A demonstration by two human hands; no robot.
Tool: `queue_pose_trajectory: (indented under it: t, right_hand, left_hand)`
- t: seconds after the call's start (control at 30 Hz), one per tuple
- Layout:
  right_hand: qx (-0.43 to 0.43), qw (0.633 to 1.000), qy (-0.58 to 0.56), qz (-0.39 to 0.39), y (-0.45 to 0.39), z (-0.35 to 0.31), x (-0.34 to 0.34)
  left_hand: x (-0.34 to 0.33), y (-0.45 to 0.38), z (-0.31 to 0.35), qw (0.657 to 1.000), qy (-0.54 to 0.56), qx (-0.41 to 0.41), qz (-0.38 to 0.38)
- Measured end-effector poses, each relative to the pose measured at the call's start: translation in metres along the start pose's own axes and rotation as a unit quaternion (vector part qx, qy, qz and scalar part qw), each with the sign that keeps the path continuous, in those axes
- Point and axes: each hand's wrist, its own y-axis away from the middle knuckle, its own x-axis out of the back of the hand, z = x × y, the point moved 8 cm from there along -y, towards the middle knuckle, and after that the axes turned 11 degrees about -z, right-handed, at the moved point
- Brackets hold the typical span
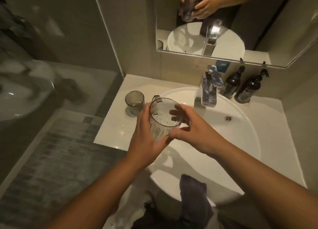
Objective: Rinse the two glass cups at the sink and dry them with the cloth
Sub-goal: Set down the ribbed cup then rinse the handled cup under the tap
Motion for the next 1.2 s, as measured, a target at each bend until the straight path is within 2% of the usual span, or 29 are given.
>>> queue_pose_trajectory:
  t: [0.07, 0.17, 0.3, 0.5, 0.7, 1.13, 1.2]
  right_hand:
    - [0.010, 0.999, 0.031, -0.029, -0.010, -0.003, -0.016]
    - [0.022, 0.997, 0.050, -0.056, -0.029, -0.007, -0.036]
    - [0.022, 0.989, 0.105, -0.103, -0.061, -0.007, -0.069]
    - [0.027, 0.966, 0.228, -0.120, -0.116, -0.003, -0.113]
    - [0.010, 0.930, 0.341, -0.137, -0.154, 0.022, -0.135]
    - [-0.050, 0.914, 0.379, -0.135, -0.174, 0.039, -0.130]
    - [-0.051, 0.916, 0.374, -0.136, -0.166, 0.032, -0.130]
  left_hand:
    - [0.015, 0.011, -0.009, 0.999, -0.004, -0.038, 0.010]
    - [0.034, 0.030, -0.033, 0.999, 0.002, -0.042, 0.025]
    - [0.062, 0.048, -0.079, 0.997, 0.033, 0.024, 0.071]
    - [0.087, 0.053, -0.137, 0.985, 0.021, 0.109, 0.135]
    - [0.088, 0.037, -0.177, 0.981, -0.040, 0.149, 0.113]
    - [0.081, 0.018, -0.196, 0.983, -0.076, 0.146, 0.084]
    - [0.081, 0.021, -0.197, 0.980, -0.108, 0.153, 0.070]
